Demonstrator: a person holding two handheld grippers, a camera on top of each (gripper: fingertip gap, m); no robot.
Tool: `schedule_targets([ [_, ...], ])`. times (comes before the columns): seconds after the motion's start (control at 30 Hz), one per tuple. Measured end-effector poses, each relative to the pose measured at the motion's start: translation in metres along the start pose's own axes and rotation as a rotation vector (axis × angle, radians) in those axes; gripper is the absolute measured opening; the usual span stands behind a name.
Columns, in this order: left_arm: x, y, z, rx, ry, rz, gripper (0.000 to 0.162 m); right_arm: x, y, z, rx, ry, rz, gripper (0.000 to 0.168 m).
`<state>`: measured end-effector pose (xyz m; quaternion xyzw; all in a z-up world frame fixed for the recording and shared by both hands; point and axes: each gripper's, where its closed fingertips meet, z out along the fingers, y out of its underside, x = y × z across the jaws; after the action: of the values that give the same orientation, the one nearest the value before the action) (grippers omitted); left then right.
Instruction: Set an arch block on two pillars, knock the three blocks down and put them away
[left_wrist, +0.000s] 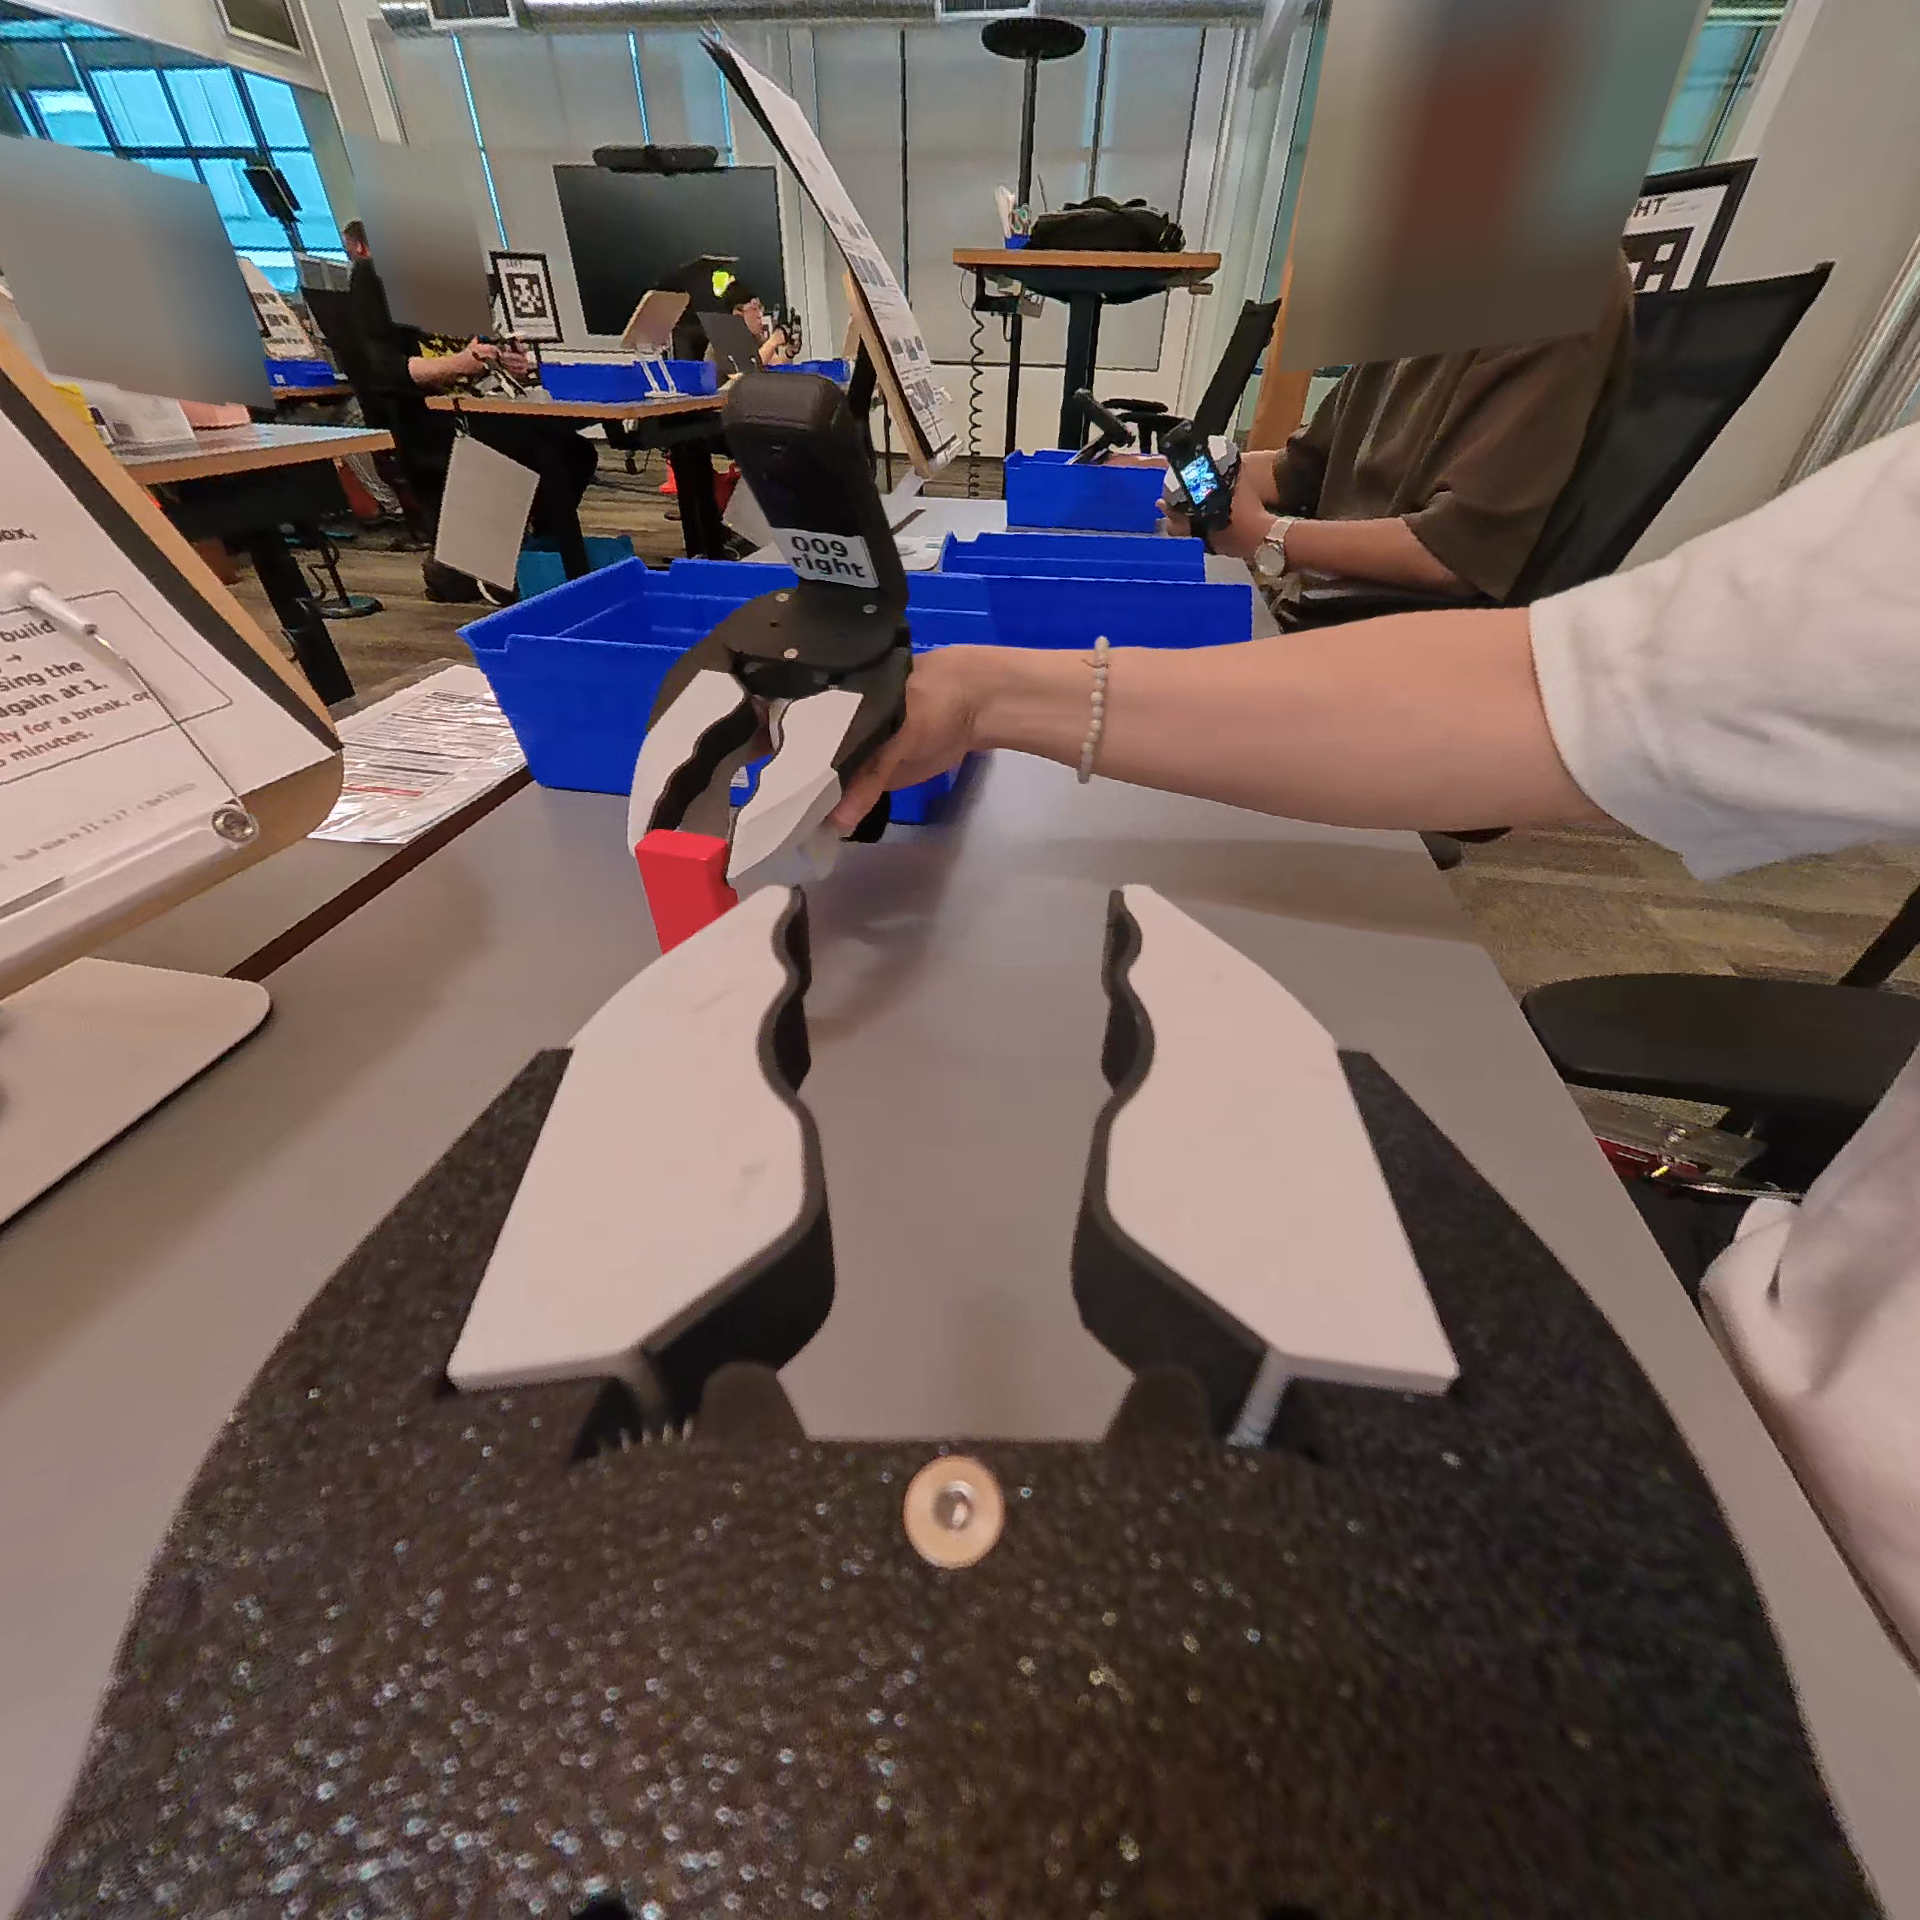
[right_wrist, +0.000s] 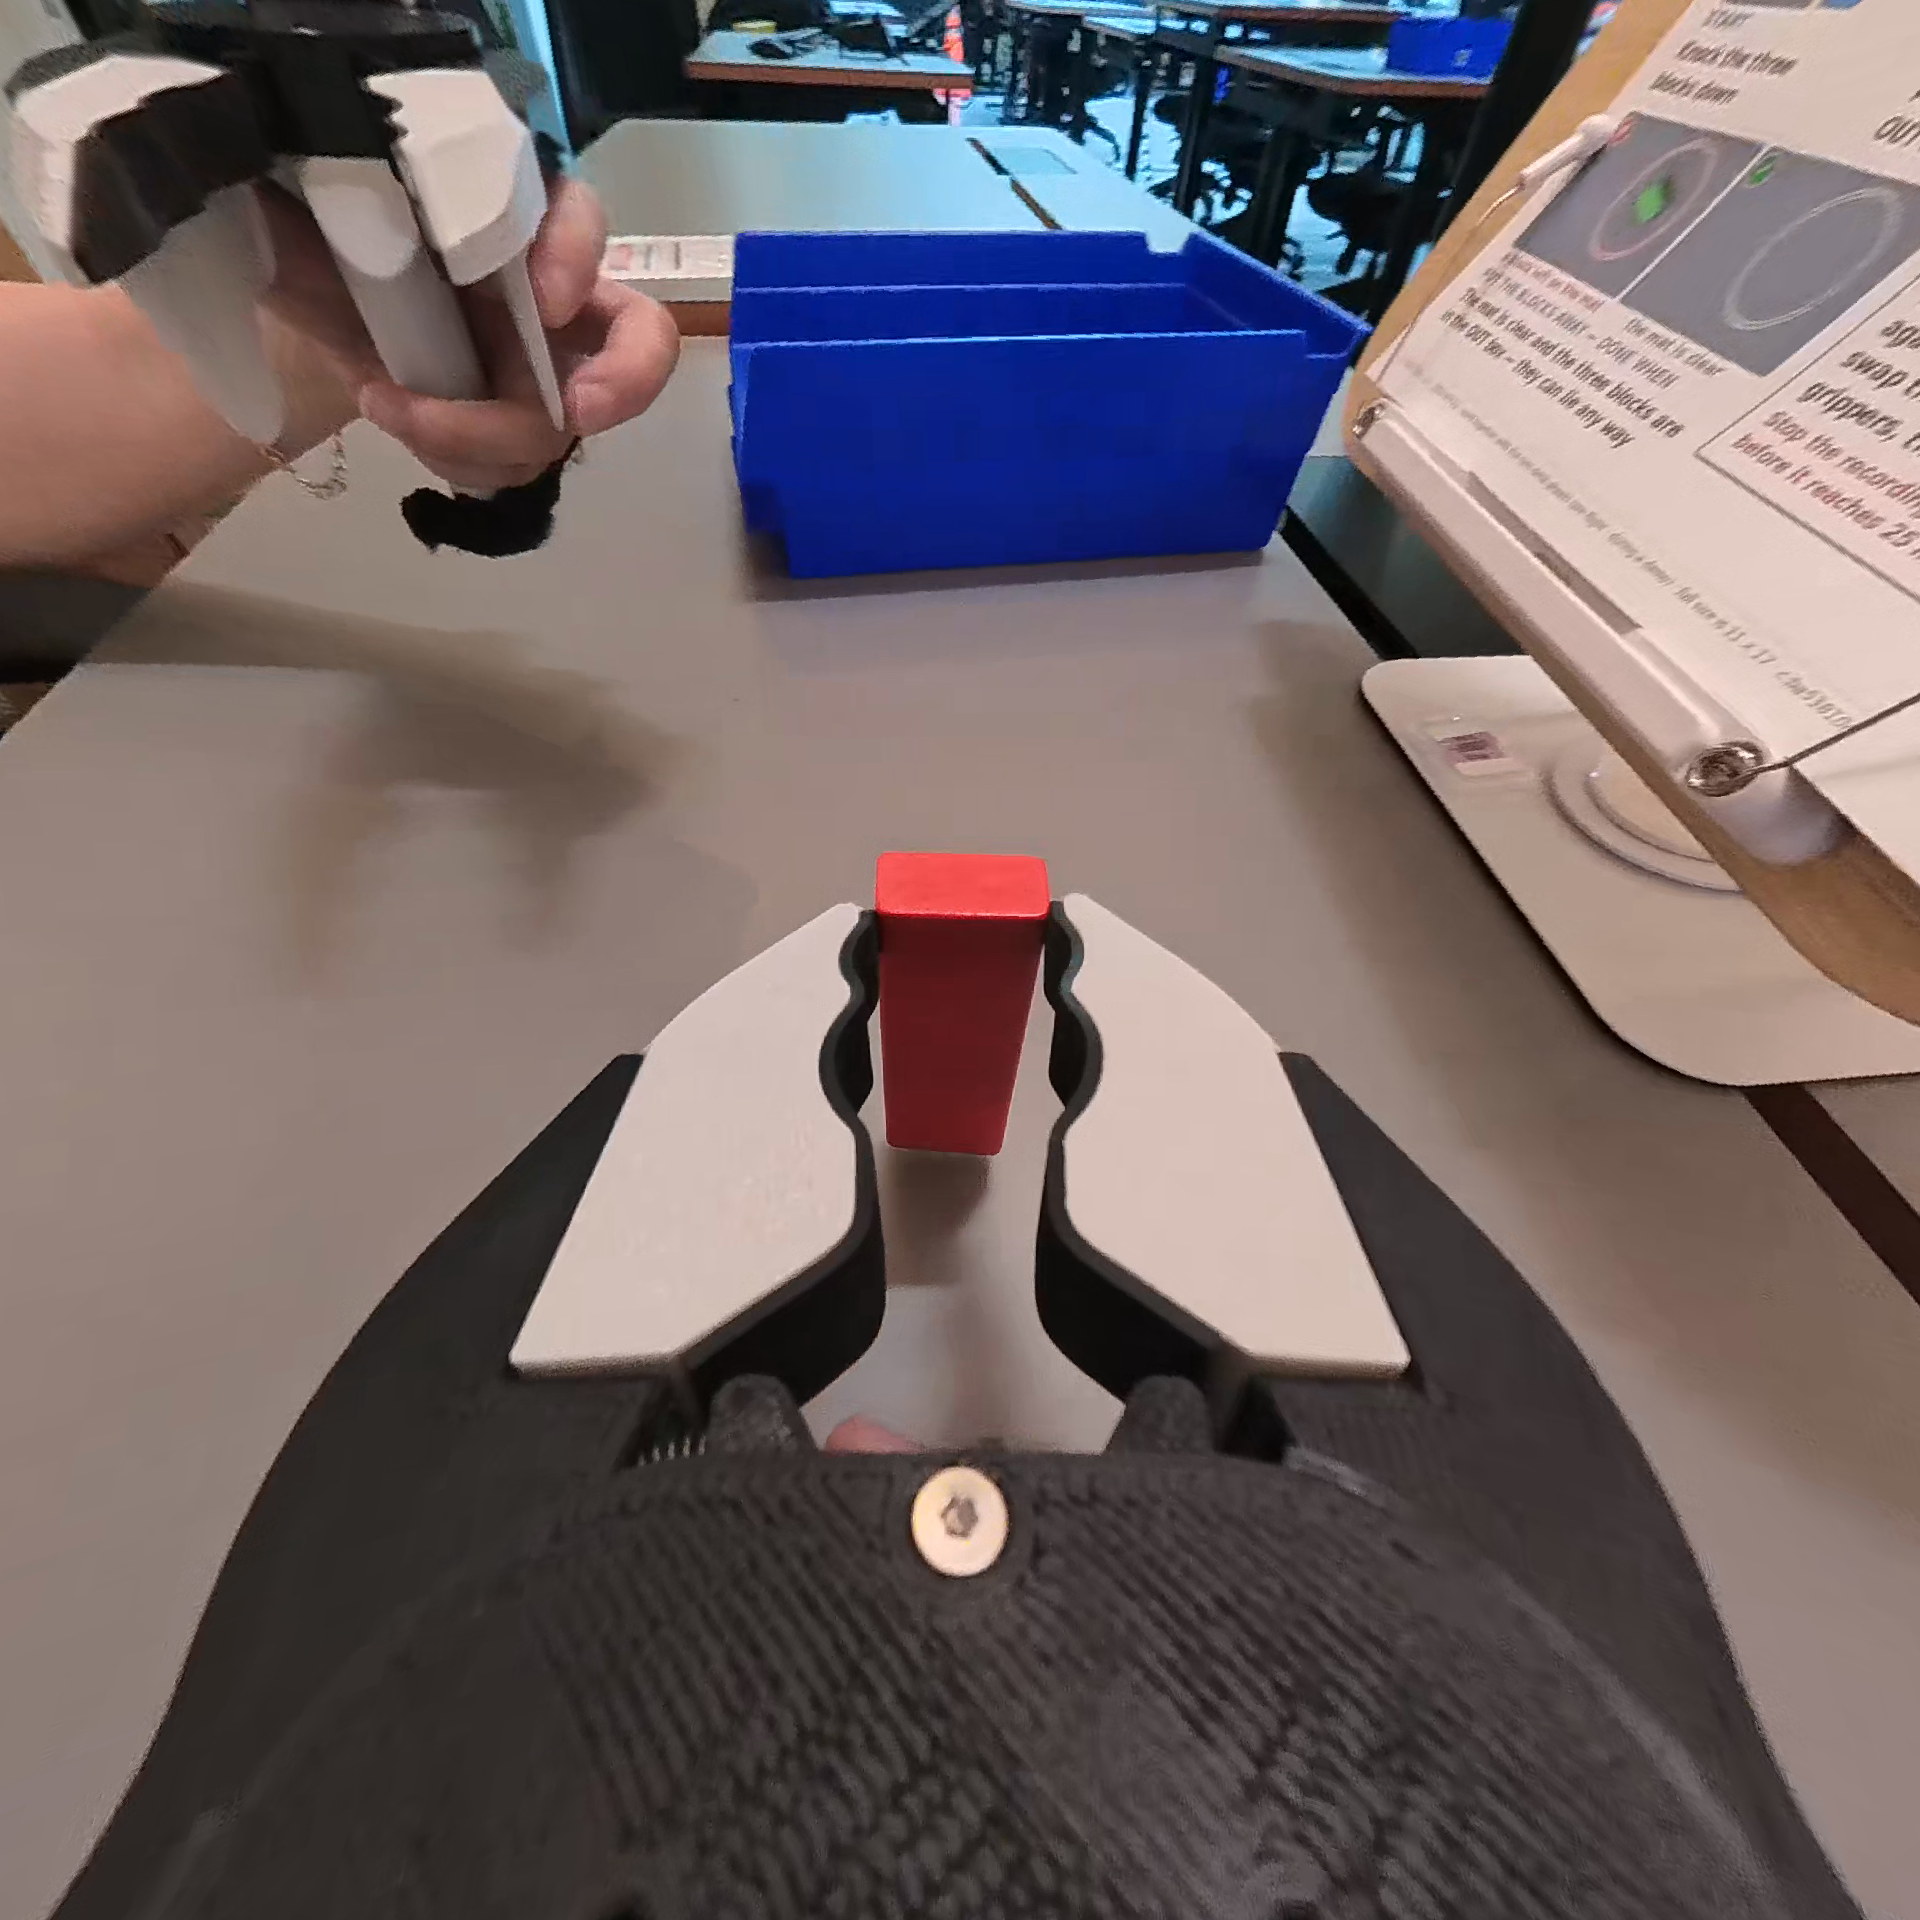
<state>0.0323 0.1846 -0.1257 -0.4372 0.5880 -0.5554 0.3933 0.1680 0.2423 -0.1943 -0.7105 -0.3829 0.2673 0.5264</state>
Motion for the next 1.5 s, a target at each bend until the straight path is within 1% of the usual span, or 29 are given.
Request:
schedule_targets([
  [0.2,0.001,0.002,-0.001,-0.002,0.006,-0.002,0.053,-0.002,0.002,0.005,-0.015,-0.100,0.012,0.031],
  [0.47,-0.001,0.005,-0.001,-0.006,0.013,-0.011,0.053,-0.004,0.009,0.014,-0.072,-0.119,-0.050,0.031],
  [0.9,-0.004,0.006,0.000,0.015,0.033,-0.040,0.053,0.001,0.010,0.012,-0.059,-0.117,0.001,0.031],
  [1.13,-0.003,0.005,0.000,0.016,0.037,-0.041,0.053,-0.005,0.013,0.010,-0.095,-0.167,0.024,0.031],
  [1.3,-0.003,0.003,-0.001,0.023,0.033,-0.043,0.053,-0.002,0.006,0.011,-0.068,-0.146,0.018,0.037],
  [1.43,-0.001,0.001,-0.003,0.025,0.036,-0.039,0.053,-0.004,0.003,0.008,-0.066,-0.149,0.039,0.049],
  [1.5,0.001,-0.001,-0.005,0.030,0.039,-0.036,0.054,-0.004,-0.002,0.003,-0.057,-0.134,0.046,0.060],
])
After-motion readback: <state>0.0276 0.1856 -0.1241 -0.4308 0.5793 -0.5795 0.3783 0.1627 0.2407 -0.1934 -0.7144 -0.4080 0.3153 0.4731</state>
